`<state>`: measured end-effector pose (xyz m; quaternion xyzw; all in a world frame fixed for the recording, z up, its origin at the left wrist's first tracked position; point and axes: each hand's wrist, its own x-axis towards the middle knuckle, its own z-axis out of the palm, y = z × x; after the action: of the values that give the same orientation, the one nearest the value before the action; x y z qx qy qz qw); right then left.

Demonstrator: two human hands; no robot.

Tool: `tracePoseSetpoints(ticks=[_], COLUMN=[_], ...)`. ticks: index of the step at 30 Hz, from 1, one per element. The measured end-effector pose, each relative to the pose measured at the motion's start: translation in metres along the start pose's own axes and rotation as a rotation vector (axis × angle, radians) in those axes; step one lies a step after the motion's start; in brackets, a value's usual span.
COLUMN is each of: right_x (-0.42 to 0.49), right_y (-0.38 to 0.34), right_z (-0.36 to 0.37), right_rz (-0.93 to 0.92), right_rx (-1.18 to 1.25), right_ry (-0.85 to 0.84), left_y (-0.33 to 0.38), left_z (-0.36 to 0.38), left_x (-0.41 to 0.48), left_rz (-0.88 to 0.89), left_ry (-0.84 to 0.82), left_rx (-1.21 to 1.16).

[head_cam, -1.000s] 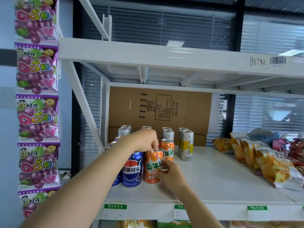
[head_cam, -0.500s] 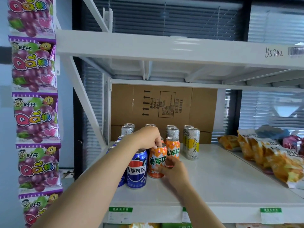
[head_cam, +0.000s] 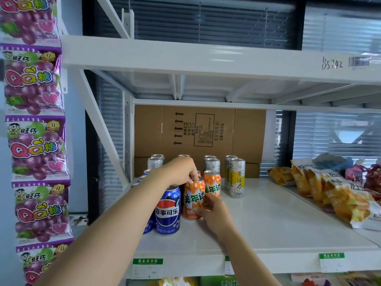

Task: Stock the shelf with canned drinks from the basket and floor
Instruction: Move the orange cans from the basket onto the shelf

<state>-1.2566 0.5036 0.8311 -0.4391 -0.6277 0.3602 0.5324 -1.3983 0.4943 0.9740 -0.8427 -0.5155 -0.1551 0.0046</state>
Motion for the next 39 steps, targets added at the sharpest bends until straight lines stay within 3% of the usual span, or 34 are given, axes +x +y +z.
tracePoseSetpoints(ticks=[13, 19, 29, 39], right_x=[-0.002, -0.017, -0.052, -0.115], right_y=[-0.001, -0.020, -0.068, -0.117], right_z=[-0.001, -0.007, -0.009, 0.005], right_rz=[0.051, 0.135, 0.108, 0.022], right_rx=[-0.033, 0.170, 0.061, 0.105], right_ry=[0.013, 0.108, 0.183, 0.212], left_y=[0.000, 0.002, 0.003, 0.015], left_z=[0.000, 0.001, -0.004, -0.012], left_x=[-0.002, -0.014, -0.052, -0.122], left_rz=[0.003, -0.019, 0.012, 0.020], left_ry=[-0.010, -0.002, 0.175, 0.381], left_rx=[-0.004, -0.038, -0.382, -0.644])
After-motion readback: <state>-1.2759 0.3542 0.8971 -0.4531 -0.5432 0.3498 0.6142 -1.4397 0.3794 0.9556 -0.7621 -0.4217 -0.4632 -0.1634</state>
